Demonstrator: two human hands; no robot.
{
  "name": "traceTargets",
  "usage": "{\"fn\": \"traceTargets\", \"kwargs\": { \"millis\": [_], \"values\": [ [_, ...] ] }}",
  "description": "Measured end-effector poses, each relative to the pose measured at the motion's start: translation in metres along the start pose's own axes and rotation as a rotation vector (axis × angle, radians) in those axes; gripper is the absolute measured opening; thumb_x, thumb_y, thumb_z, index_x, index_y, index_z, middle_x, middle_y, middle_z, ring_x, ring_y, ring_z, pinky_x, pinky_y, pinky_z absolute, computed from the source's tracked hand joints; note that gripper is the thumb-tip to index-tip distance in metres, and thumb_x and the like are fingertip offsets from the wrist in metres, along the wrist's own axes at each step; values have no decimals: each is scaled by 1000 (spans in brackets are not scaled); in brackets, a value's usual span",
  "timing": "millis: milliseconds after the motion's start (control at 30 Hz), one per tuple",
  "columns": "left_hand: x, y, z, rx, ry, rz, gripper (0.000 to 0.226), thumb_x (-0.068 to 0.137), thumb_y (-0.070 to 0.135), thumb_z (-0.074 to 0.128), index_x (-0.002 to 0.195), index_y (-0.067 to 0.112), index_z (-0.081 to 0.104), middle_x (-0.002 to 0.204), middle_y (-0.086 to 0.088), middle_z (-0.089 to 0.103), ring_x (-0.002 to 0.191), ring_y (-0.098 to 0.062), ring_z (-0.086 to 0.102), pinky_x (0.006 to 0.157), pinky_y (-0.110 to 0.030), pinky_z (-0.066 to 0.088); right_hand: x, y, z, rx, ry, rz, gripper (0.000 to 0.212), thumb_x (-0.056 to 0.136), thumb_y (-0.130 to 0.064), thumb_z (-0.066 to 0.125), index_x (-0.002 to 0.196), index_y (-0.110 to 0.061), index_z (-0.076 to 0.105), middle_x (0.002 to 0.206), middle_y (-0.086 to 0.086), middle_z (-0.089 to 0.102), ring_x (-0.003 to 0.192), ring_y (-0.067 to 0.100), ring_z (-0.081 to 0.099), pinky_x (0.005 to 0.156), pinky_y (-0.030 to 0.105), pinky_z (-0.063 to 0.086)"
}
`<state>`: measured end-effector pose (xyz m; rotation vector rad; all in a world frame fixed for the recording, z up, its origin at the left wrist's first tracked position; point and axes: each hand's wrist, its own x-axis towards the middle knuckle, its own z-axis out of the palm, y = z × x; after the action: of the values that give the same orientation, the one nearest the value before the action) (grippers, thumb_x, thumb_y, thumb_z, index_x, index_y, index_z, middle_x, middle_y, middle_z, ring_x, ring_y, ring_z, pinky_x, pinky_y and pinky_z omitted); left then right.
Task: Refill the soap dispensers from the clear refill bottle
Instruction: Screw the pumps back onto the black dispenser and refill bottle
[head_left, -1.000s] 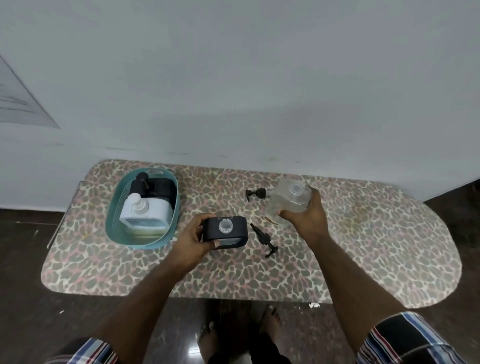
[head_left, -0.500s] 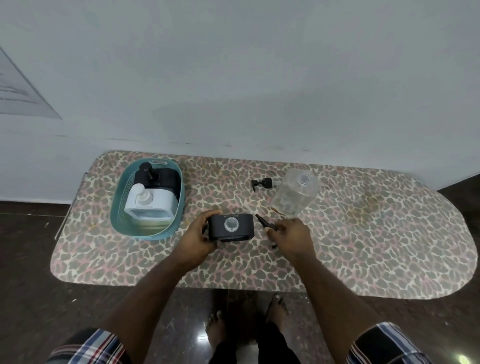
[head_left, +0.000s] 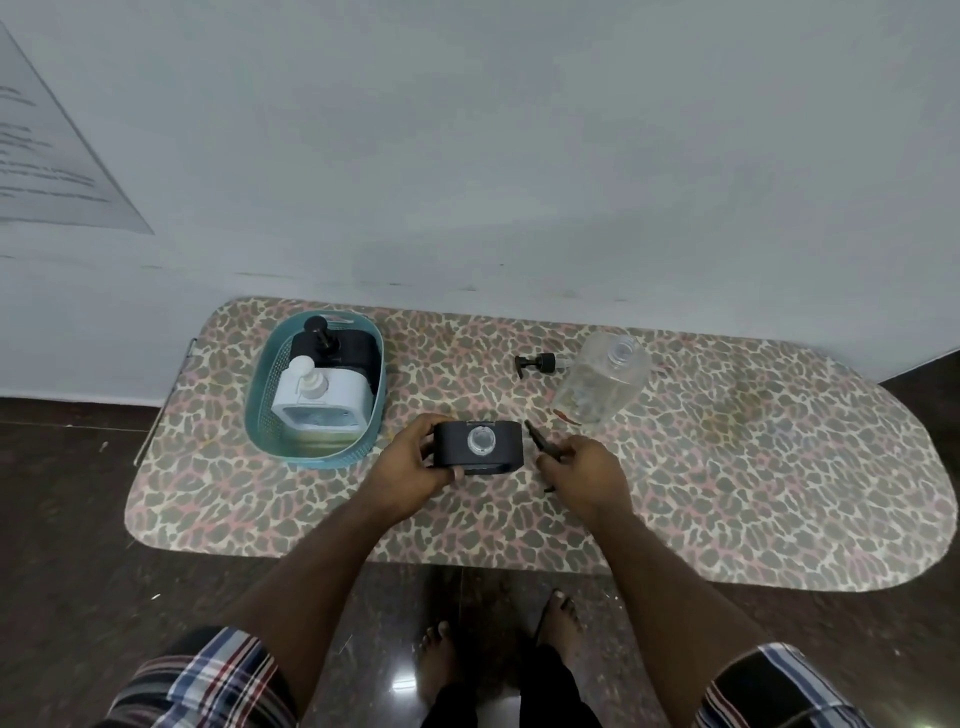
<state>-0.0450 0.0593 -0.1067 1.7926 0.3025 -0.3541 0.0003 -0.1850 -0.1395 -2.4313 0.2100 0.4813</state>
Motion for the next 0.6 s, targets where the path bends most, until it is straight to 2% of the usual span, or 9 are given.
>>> {"fn": "traceTargets", "kwargs": {
  "millis": [67, 167, 233, 300, 367, 467, 533, 600],
  "values": [
    [-6, 7, -2, -20, -4, 8, 53, 83, -7, 77, 108, 36, 58, 116, 10, 64, 118, -16, 64, 85, -47, 61, -12, -11, -17, 164, 66, 2, 25, 83, -34, 78, 98, -20, 63, 86, -5, 69, 79, 17, 67, 69, 33, 53],
    [-18, 22, -10, -32, -6, 51, 51, 83, -2, 80, 110, 36, 58, 116, 10, 66, 112, -9, 64, 78, -24, 60, -37, -39, -65, 353, 128, -83, 31, 77, -27, 87, 98, -20, 66, 84, -6, 67, 76, 13, 65, 68, 31, 50],
    [-28, 34, -17, -45, -11, 65, 50, 82, 1, 82, 113, 34, 60, 116, 8, 69, 111, -9, 66, 77, -20, 58, -60, -60, -105, 433, 104, -192, 30, 77, -26, 88, 102, -25, 72, 85, -8, 68, 75, 9, 64, 70, 27, 51],
    [-38, 45, -24, -63, -14, 81, 51, 82, 2, 83, 119, 28, 61, 117, 4, 71, 113, -12, 67, 80, -22, 55, -85, -82, -142, 393, 65, -287, 31, 77, -28, 87, 105, -32, 74, 95, -9, 72, 83, 6, 66, 77, 25, 52],
    [-48, 56, -30, -84, -15, 98, 51, 82, 2, 83, 122, 25, 61, 118, 0, 72, 113, -17, 68, 79, -24, 55, -106, -105, -168, 277, 39, -360, 35, 76, -27, 88, 105, -38, 73, 97, -11, 72, 85, 5, 66, 79, 25, 53],
    [-65, 74, -37, -125, -20, 117, 50, 83, 4, 83, 118, 34, 62, 117, -2, 72, 110, -22, 70, 74, -33, 60, -129, -133, -190, 132, 35, -455, 37, 74, -24, 89, 101, -36, 67, 93, -11, 71, 80, 6, 66, 70, 25, 54],
    [-75, 85, -39, -142, -22, 131, 51, 82, 4, 83, 111, 42, 64, 117, -1, 72, 111, -20, 70, 80, -45, 63, -140, -147, -196, 50, 44, -528, 32, 74, -22, 89, 96, -33, 67, 87, -11, 70, 76, 5, 64, 65, 24, 51],
    [-85, 96, -40, -150, -29, 157, 54, 81, 2, 83, 111, 43, 66, 115, 1, 73, 112, -20, 70, 83, -50, 62, -147, -161, -198, -39, 36, -603, 31, 75, -21, 87, 97, -32, 68, 90, -12, 68, 82, 5, 62, 66, 22, 47]
  ]
}}
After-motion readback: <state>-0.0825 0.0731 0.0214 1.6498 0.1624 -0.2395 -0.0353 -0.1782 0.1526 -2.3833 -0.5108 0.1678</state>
